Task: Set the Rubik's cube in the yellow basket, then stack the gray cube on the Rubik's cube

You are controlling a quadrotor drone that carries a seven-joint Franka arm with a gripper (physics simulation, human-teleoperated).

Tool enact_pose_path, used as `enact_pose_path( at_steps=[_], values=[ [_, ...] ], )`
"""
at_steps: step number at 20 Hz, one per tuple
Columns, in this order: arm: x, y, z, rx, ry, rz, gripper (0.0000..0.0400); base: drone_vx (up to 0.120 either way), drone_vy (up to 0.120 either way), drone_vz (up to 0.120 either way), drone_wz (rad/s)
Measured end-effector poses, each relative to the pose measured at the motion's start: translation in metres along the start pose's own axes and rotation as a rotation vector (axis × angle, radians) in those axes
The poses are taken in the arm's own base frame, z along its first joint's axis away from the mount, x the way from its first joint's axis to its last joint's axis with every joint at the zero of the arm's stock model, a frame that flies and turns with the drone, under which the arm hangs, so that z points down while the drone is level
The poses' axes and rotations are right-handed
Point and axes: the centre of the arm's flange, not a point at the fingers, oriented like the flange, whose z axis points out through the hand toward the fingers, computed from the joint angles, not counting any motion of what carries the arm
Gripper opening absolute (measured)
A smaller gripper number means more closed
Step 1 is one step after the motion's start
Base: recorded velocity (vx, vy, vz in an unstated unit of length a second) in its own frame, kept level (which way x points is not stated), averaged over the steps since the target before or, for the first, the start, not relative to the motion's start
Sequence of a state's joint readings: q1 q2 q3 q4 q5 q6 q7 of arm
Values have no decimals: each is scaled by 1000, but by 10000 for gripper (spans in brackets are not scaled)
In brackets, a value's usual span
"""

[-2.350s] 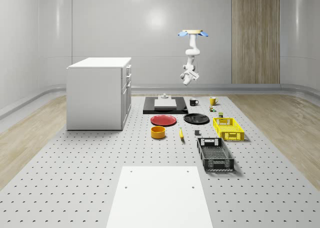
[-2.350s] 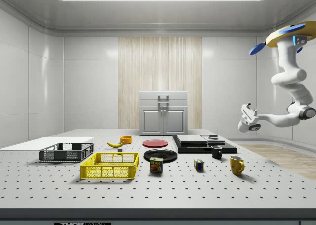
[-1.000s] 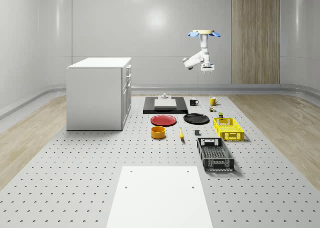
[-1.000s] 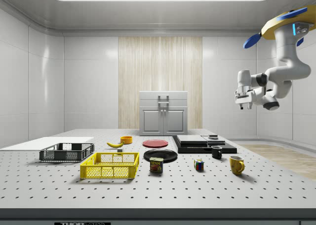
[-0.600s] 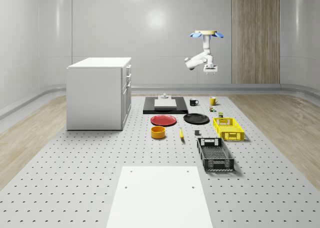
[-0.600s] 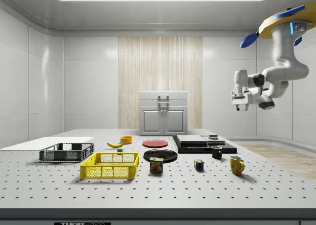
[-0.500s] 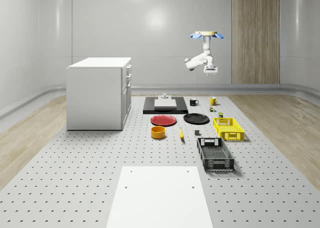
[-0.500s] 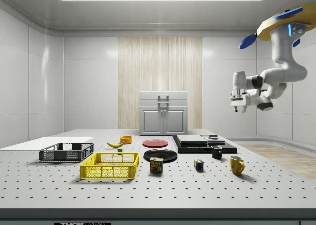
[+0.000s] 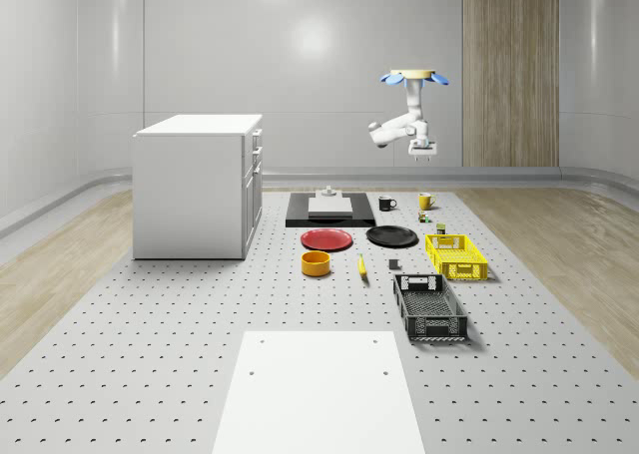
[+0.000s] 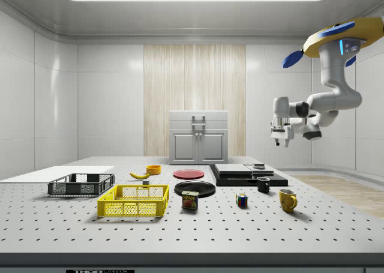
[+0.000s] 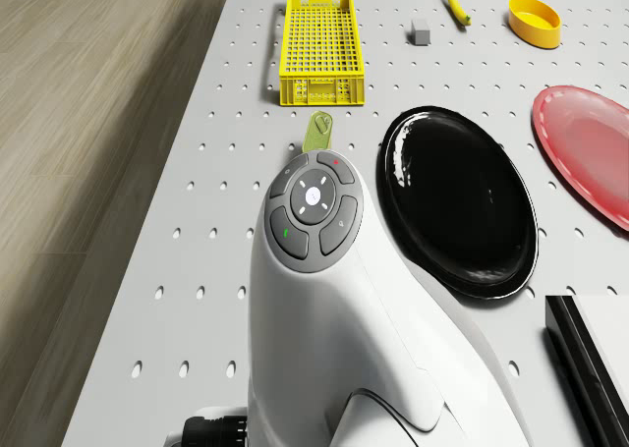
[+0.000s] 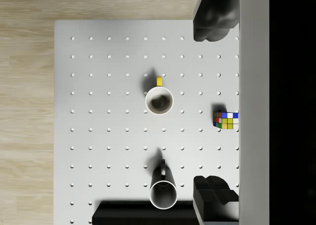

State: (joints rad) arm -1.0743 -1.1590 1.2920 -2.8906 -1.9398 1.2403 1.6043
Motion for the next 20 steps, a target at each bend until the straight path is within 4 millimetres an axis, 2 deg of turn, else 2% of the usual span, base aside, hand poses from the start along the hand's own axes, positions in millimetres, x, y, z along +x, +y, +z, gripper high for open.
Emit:
enact_pose_path(
  at_steps=[11, 15, 20],
  values=[
    [0, 0, 0, -1, 1, 0, 400, 120, 0, -120, 0],
    [0, 0, 0, -1, 1, 0, 400, 120, -110, -120, 0],
    [0, 0, 0, -1, 1, 0, 400, 120, -8, -72, 0]
  ],
)
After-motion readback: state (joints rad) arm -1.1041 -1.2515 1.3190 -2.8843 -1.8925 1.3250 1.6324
